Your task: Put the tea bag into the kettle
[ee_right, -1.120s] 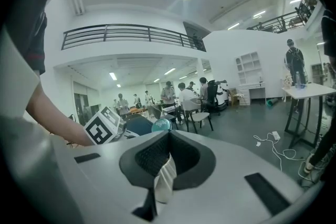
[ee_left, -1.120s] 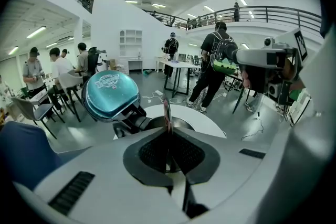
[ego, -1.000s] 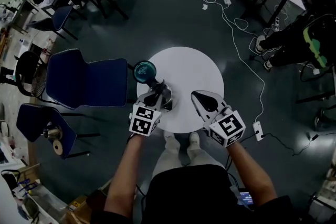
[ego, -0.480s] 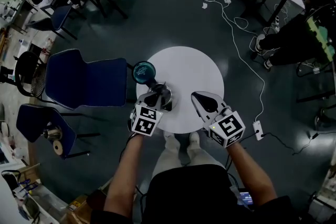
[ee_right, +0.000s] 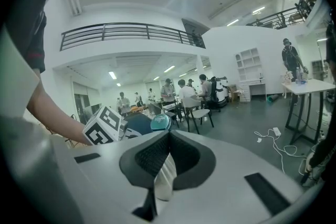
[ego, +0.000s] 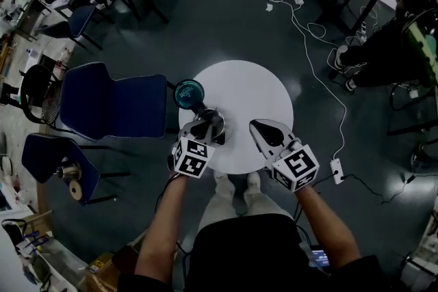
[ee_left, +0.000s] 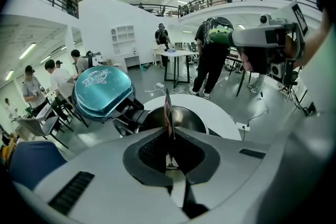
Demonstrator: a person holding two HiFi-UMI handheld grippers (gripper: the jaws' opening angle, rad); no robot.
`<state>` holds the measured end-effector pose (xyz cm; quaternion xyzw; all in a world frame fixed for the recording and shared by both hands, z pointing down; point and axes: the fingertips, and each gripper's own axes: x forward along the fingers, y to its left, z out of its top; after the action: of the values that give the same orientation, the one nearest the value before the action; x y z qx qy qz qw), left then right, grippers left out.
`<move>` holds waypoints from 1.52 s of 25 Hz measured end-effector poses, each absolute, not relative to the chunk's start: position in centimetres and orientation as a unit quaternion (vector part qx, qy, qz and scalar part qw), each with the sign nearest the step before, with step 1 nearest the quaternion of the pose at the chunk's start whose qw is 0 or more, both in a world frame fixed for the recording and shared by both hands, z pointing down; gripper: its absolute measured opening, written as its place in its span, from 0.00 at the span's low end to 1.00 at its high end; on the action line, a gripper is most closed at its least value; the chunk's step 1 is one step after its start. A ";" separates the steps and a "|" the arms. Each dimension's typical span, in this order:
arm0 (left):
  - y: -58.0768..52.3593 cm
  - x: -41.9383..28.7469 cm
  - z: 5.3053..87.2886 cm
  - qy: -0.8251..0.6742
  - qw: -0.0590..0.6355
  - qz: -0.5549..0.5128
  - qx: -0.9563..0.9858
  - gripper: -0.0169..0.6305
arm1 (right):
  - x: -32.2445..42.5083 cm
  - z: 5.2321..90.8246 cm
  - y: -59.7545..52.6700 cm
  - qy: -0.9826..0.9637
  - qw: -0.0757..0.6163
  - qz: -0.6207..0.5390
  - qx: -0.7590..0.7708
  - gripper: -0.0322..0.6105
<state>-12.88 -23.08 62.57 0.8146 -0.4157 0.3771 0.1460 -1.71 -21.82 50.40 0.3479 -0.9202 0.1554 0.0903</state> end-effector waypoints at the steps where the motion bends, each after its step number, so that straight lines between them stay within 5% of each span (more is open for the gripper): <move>1: -23.1 -12.9 62.6 -0.416 0.144 0.378 0.814 0.05 | -1.7 50.4 -21.8 -0.920 0.090 0.156 0.348 0.08; 38: -22.5 -11.7 59.9 -0.418 0.123 0.359 0.825 0.05 | -1.1 51.8 -20.5 -0.916 0.105 0.167 0.349 0.08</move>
<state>-11.72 -22.50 59.88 0.8252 -0.4183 0.3590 0.1232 -1.13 -20.54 51.82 0.3494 -0.9159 0.1672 0.1054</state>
